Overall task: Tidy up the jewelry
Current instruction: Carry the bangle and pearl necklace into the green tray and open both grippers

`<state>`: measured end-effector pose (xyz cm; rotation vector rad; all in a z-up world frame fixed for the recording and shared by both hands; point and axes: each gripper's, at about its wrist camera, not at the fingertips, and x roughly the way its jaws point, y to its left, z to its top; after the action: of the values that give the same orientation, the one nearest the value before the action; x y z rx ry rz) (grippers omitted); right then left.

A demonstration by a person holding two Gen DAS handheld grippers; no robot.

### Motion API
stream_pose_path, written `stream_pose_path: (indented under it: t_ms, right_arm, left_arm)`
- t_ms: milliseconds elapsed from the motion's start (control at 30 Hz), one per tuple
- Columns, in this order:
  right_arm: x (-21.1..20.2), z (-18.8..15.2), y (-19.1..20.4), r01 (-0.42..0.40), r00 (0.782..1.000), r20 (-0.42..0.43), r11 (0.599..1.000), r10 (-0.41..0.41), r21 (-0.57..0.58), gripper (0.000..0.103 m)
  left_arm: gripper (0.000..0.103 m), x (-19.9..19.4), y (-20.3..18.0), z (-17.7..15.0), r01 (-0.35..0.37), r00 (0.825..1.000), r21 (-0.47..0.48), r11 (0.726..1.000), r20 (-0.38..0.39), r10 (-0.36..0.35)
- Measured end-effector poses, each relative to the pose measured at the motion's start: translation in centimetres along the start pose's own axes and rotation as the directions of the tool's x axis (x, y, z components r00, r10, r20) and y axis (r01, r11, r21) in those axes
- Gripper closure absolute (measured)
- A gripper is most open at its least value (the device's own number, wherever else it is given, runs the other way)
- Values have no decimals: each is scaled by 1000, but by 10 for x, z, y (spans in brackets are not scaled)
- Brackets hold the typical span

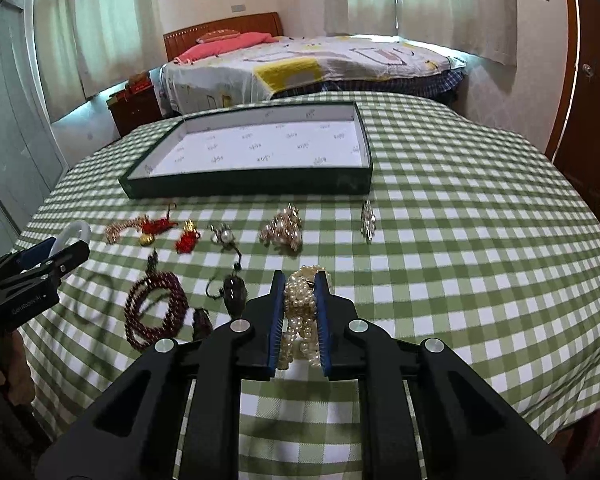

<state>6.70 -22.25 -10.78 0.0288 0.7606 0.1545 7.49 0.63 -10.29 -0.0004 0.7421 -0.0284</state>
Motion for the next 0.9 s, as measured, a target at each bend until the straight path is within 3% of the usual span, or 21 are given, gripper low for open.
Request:
stream_pose_path:
  t_ms: [267,567,700,900]
  right_arm:
    - [-6,27,1,-4,998,58,1000,4,-5,88]
    - [5,95,4,-4,985,171,999,11,-40,88]
    - [26,123,0,-4,980,198,999,14,-52,88]
    - [75,142,-15,-3,987,161,999,11,-51,88]
  left_arm:
    - [35,-2,-8,16,28,999,5,1000,17,-28]
    - [35,11,-26,68,59,995,14,998,85,-60]
    - [35,30,-37,99,72,990,9,997,123,-72]
    - [35,73,-61,126,69,991,29,997,117,-72]
